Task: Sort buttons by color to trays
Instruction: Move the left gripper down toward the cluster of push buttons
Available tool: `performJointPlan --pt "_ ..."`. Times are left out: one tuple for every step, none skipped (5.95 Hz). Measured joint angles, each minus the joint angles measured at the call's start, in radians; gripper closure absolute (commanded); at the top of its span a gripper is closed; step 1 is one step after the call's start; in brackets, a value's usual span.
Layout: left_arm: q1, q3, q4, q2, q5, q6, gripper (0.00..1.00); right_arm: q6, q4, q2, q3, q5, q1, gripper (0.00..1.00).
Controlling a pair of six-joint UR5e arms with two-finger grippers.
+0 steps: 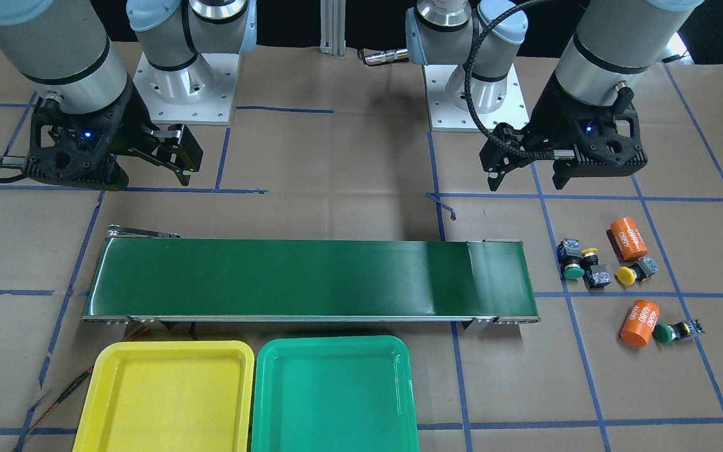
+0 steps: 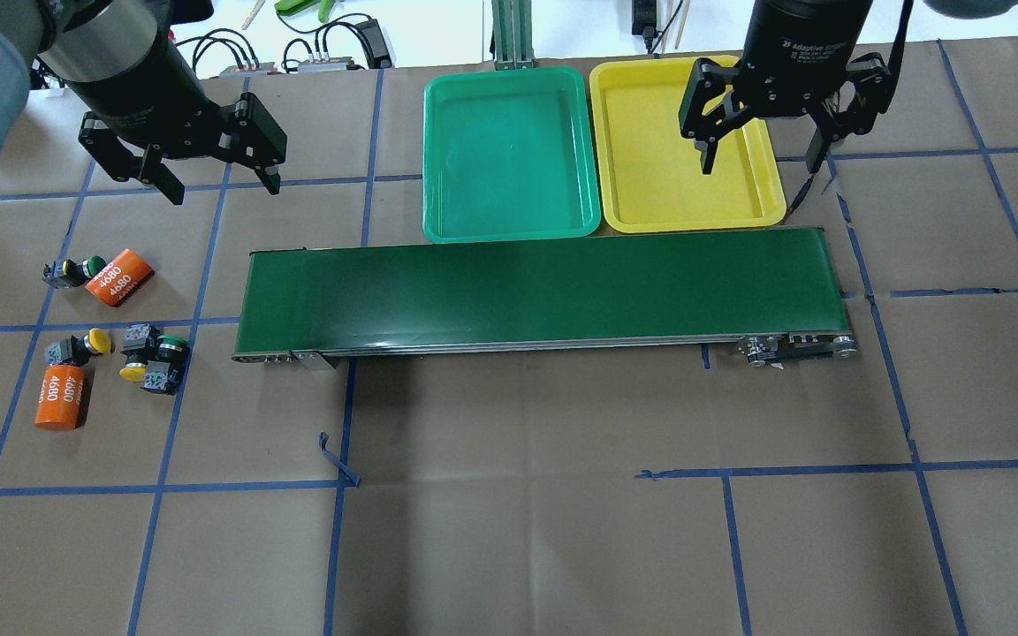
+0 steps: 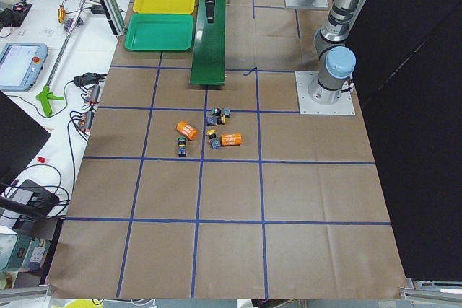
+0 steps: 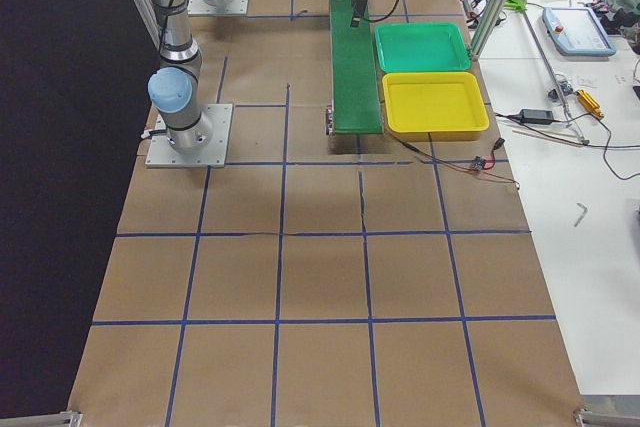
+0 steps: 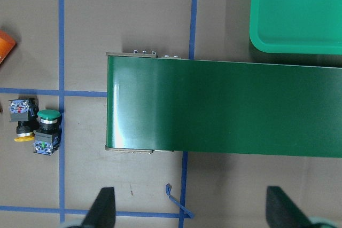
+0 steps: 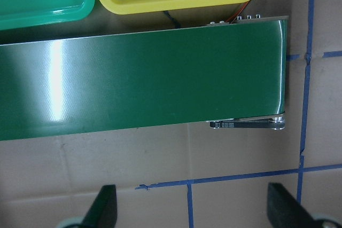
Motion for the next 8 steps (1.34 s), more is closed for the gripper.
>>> performJointPlan --pt "0.0 -0.001 0.003 0.002 0.0 0.001 0.01 -0.001 -0.024 -0.007 0.01 -0.003 -0.011 0.0" --pt "0.0 -0.002 0.004 0.003 -0.001 0.0 0.01 0.001 -0.03 -0.009 0.006 -0.002 -0.023 0.0" --pt "0.001 -0.005 0.005 0.004 -0.001 0.0 0.01 0.004 -0.031 -0.01 0.004 -0.002 -0.028 0.0" --pt "0.007 -0.007 0.005 0.005 -0.001 0.005 0.01 0.005 -0.03 -0.011 0.004 -0.002 -0.028 0.0" --pt "0.02 -0.007 0.005 0.005 -0.001 0.01 0.01 0.006 -0.03 -0.013 0.004 0.001 -0.027 0.0" --pt "0.044 -0.009 0.004 0.008 0.002 0.013 0.01 0.007 -0.031 -0.014 0.004 0.004 -0.024 0.0" --pt "0.09 -0.012 0.003 0.003 0.003 0.032 0.02 0.006 -0.031 -0.014 0.003 0.009 -0.022 0.0" --pt "0.15 -0.014 0.004 -0.007 0.004 0.093 0.02 0.004 -0.03 -0.014 0.003 0.012 -0.021 0.0"
